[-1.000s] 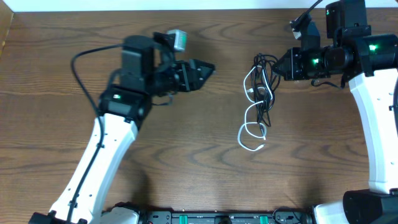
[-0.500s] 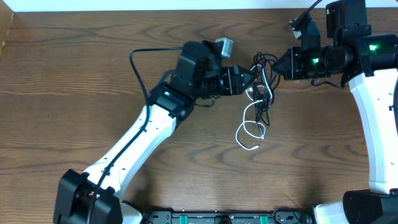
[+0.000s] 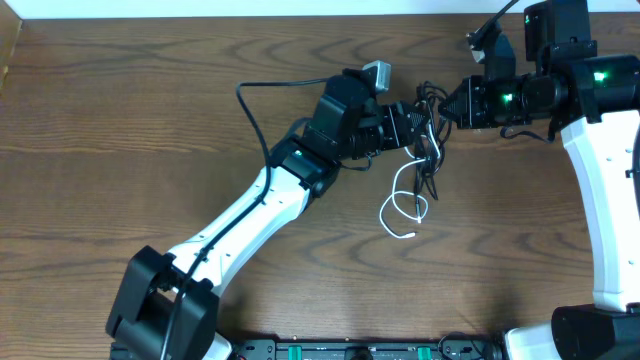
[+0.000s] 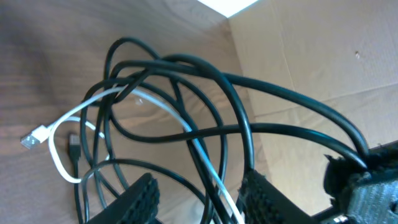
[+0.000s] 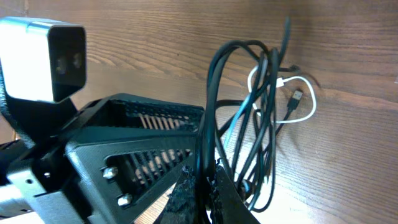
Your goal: Untangle cables
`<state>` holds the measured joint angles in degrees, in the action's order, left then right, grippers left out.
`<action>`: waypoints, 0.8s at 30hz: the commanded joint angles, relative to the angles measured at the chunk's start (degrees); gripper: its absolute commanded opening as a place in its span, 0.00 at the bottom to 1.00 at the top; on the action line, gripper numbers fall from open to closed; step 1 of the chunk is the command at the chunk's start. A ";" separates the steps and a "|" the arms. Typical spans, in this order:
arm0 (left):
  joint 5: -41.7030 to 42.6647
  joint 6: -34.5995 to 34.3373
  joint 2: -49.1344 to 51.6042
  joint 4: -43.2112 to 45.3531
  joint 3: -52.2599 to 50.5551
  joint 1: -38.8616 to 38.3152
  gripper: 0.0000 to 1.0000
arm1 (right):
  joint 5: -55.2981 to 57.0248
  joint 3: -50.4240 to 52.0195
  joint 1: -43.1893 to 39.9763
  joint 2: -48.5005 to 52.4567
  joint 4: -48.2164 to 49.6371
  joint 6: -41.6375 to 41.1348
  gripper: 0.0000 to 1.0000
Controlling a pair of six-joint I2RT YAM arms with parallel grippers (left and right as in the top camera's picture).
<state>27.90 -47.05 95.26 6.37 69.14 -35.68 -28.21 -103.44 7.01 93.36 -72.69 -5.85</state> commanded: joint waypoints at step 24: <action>6.16 -7.02 3.32 6.14 1.25 -1.88 0.28 | -1.27 -1.03 0.28 -0.11 -0.42 -0.48 0.01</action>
<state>31.88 -54.22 98.00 14.04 69.14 -36.53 -28.03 -103.44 7.01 93.36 -73.30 -5.87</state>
